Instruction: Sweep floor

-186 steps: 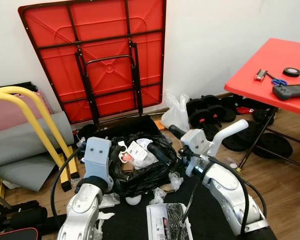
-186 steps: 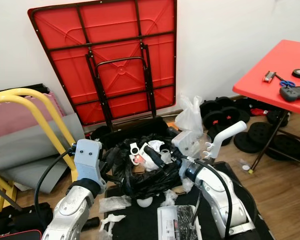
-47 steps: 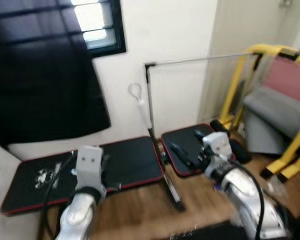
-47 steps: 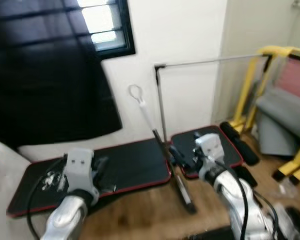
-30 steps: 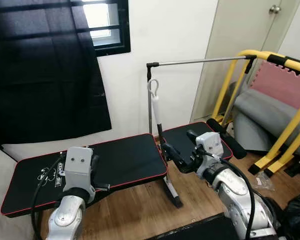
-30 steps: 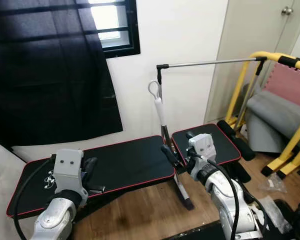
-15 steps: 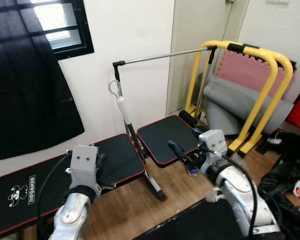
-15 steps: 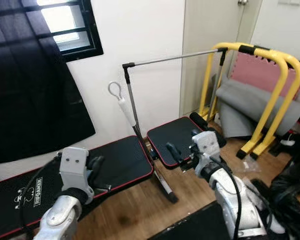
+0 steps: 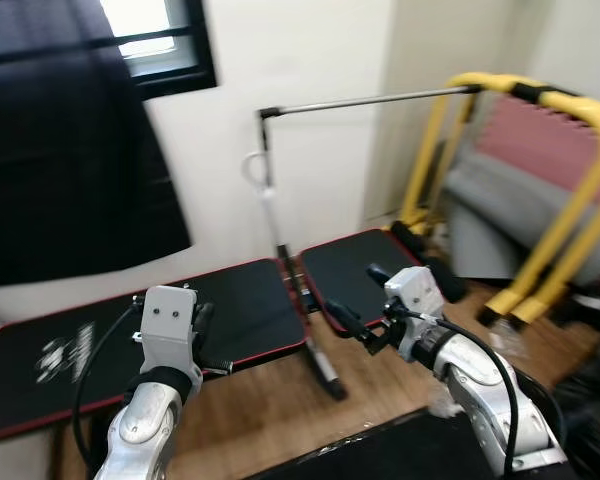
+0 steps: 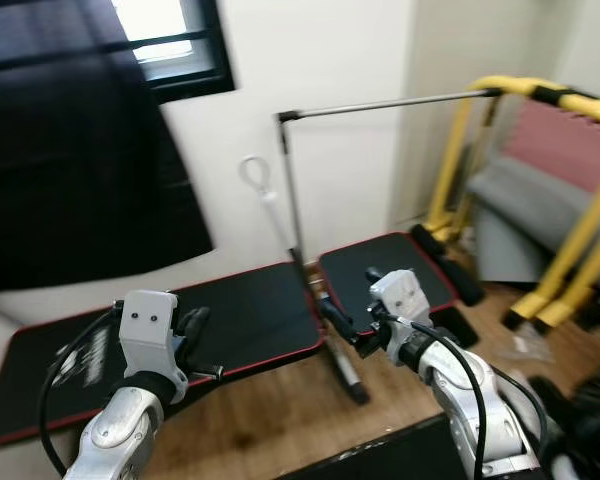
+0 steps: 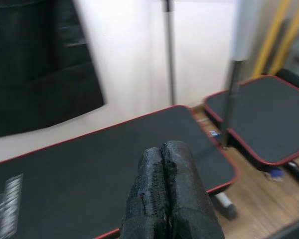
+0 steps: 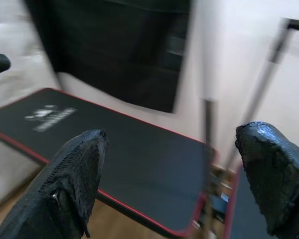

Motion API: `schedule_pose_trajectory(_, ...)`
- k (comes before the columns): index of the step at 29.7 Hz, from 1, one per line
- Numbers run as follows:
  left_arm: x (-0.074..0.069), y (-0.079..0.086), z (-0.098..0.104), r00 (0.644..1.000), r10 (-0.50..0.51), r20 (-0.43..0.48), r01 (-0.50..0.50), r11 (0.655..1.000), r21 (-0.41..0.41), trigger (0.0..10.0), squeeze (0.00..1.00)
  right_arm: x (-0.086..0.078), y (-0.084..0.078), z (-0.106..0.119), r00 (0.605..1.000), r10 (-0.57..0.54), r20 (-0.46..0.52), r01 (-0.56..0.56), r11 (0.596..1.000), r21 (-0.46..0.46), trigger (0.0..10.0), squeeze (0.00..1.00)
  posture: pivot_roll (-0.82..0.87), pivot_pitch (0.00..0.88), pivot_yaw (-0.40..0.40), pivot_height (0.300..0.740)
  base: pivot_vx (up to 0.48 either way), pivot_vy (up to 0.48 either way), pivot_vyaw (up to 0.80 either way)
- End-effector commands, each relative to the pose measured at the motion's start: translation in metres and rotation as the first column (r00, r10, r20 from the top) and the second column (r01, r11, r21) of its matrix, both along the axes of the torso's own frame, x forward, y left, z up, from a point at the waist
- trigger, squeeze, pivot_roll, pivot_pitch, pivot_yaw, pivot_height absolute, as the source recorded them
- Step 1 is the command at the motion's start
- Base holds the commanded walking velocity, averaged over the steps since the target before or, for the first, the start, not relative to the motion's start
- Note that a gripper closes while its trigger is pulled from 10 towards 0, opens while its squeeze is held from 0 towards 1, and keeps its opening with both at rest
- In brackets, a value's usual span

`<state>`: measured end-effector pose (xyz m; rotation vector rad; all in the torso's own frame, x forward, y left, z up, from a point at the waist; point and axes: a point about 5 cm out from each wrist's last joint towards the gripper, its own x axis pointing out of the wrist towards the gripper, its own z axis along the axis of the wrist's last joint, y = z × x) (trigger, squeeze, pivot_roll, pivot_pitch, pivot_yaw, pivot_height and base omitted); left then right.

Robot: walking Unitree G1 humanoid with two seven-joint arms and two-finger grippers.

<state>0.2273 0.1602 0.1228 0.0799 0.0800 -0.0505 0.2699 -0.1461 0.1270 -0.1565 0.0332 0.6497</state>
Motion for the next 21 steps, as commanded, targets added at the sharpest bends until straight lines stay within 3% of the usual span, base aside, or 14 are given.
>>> schedule_pose_trajectory(1,-0.001,0.0007,-0.0023,1.0,-0.001,-0.015,0.001,1.0,-0.004,10.0,0.0,-0.001,0.0019,0.0029,1.0,0.015,0.012,-0.015,1.0,-0.005,10.0,0.0,-0.14,0.0,-0.014,0.74,0.0,0.0,0.0)
schedule_pose_trajectory(5,-0.001,0.0004,-0.0021,1.0,-0.003,-0.014,0.002,1.0,-0.005,10.0,0.0,-0.0008,0.0016,0.0027,1.0,0.015,0.009,-0.015,1.0,-0.005,10.0,0.0,-0.14,0.0,-0.013,0.74,0.0,0.0,0.0)
schedule_pose_trajectory(7,-0.0008,-0.0001,-0.0018,1.0,-0.005,-0.013,0.005,1.0,-0.006,10.0,0.0,-0.0028,0.0005,0.0035,0.999,0.045,0.005,-0.045,0.998,-0.038,10.0,0.0,-0.15,0.0,-0.012,0.74,0.0,0.0,0.66)
schedule_pose_trajectory(12,-0.0007,-0.0002,-0.0017,1.0,-0.006,-0.012,0.006,1.0,-0.006,10.0,0.0,-0.003,0.0003,0.0038,0.999,0.048,-0.001,-0.048,0.999,-0.022,10.0,0.0,-0.15,0.0,-0.013,0.74,0.0,0.0,0.8)
schedule_pose_trajectory(21,-0.0011,0.0001,-0.0011,1.0,-0.01,-0.011,0.01,1.0,-0.003,10.0,0.0,0.0022,-0.0018,0.0059,1.0,-0.003,0.005,0.003,1.0,-0.003,10.0,0.0,-0.14,0.0,-0.012,0.74,0.142,0.0,0.0)
